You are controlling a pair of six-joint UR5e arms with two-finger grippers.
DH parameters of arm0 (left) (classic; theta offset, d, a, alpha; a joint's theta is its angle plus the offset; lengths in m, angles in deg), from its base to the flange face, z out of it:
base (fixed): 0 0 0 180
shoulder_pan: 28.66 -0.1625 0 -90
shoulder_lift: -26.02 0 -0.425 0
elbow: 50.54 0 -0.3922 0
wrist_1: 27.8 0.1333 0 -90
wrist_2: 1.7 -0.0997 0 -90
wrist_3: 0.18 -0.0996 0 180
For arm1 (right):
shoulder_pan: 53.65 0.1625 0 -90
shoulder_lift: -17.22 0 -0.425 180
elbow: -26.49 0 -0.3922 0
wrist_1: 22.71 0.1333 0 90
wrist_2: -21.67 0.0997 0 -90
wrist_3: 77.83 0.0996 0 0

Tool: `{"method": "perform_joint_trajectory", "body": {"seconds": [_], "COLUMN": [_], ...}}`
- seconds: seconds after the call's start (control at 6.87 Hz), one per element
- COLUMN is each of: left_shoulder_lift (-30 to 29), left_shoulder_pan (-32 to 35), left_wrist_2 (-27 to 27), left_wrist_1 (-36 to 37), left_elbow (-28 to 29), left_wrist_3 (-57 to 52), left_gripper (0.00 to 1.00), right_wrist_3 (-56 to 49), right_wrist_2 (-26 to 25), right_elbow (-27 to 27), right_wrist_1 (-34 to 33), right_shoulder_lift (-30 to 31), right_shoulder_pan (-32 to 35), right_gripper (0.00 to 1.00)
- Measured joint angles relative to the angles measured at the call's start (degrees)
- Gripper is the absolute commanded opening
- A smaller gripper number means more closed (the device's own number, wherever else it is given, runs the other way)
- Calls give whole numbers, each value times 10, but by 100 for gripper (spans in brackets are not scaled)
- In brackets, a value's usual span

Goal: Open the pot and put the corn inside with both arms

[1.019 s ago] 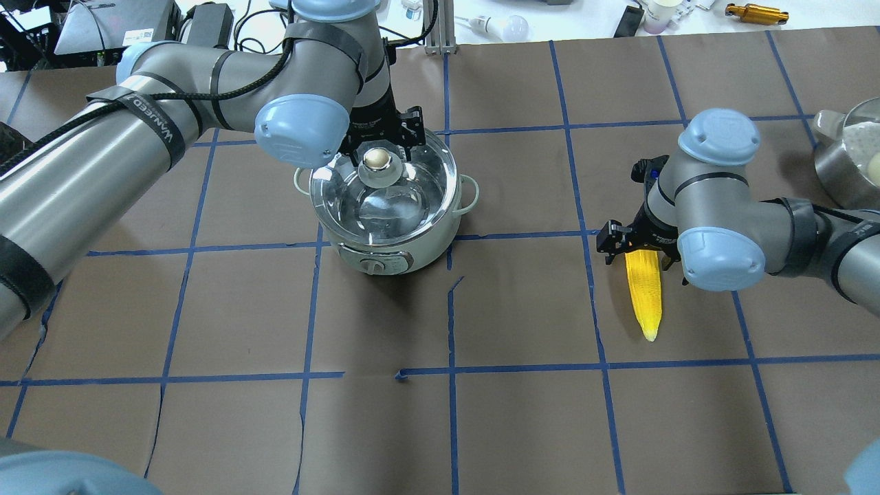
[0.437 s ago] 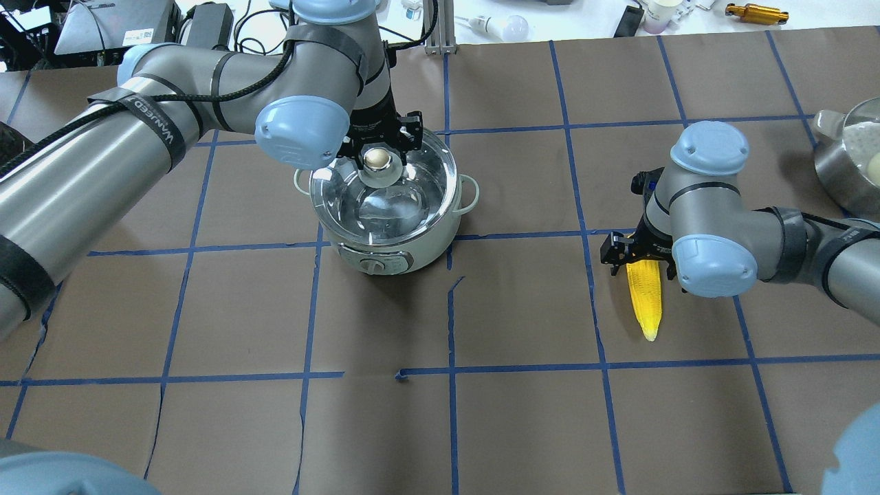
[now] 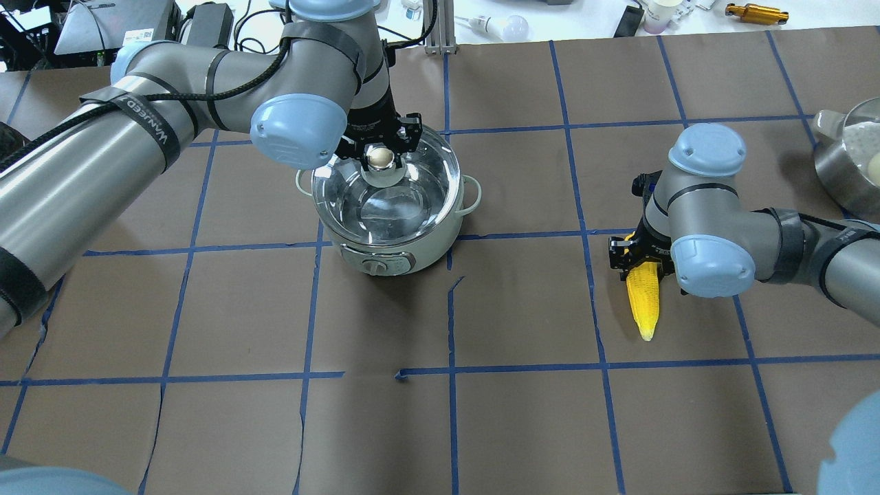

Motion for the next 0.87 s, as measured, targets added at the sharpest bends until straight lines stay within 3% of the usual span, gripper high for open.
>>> {"method": "perform_joint_trajectory", "body": {"seconds": [0.44,0.87], "left_shoulder_lift": [41,76], "left_shoulder_pan": [-16,-147], "left_wrist_2": [2,-4], "left_wrist_1": [-47,-96], "left_elbow": [20,25], "left_wrist_3": [-16,-163], "left_gripper": [42,35], "right_wrist_3": [10,123], "right_wrist_2": [0,1], "right_elbow": [-49,-229], "right_wrist_1": [17,155], "right_shoulder_lift": [6,0], "right_shoulder_pan": [6,100], "right_gripper": [0,0]}}
